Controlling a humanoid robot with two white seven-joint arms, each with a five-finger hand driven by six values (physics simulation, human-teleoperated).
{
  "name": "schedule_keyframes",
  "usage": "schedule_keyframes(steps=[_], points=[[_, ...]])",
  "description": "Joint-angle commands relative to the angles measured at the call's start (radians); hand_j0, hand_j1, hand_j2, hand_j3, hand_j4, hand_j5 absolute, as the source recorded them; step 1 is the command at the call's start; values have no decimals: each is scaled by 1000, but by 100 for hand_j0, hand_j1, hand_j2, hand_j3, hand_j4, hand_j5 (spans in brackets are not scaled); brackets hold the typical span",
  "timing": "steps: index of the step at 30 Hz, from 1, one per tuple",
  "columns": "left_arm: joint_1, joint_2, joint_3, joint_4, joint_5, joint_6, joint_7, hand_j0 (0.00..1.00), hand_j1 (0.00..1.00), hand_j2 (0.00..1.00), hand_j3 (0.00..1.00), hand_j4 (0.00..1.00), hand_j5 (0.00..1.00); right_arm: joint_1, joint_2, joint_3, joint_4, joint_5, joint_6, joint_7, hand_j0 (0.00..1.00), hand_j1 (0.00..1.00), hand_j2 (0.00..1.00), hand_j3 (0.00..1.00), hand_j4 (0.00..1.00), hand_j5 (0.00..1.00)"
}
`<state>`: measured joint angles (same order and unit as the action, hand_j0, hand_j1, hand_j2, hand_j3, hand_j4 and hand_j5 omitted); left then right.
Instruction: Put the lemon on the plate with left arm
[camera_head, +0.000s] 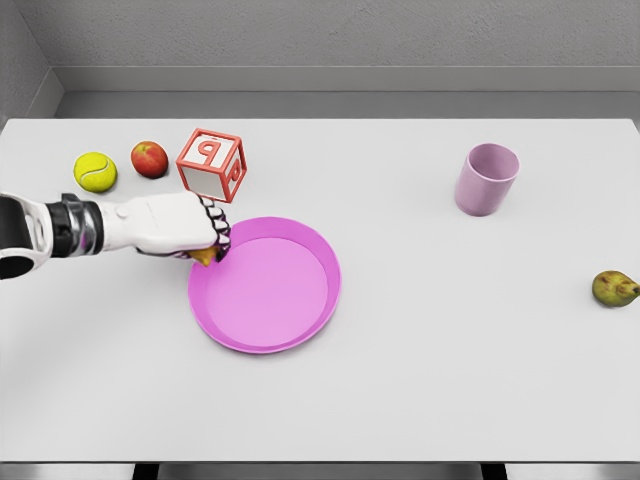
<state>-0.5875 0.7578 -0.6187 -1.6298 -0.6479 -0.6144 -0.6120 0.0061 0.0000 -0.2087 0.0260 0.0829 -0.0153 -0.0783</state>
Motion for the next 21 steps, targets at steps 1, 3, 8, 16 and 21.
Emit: schedule_keyframes(steps=[1,3,8,16,21], points=[[0,-11,-19,-22,4,3,1,43,43,43,43,43,43,0,0,0,0,0,0,0,100,100,100,100,100,100],[-2,-18,-23,-38,4,3,1,43,43,43,43,43,43,0,0,0,0,0,0,0,100,100,100,100,100,100],[-2,-41,-35,-47,4,3,1,44,44,44,44,44,44,0,0,0,0,0,0,0,100,100,100,100,100,100],[-14,-91,-78,-45,2,3,1,49,49,49,49,49,49,0,0,0,0,0,0,0,100,100,100,100,100,100],[-18,-91,-75,-44,2,3,1,100,100,100,100,100,100,0,0,0,0,0,0,0,100,100,100,100,100,100]])
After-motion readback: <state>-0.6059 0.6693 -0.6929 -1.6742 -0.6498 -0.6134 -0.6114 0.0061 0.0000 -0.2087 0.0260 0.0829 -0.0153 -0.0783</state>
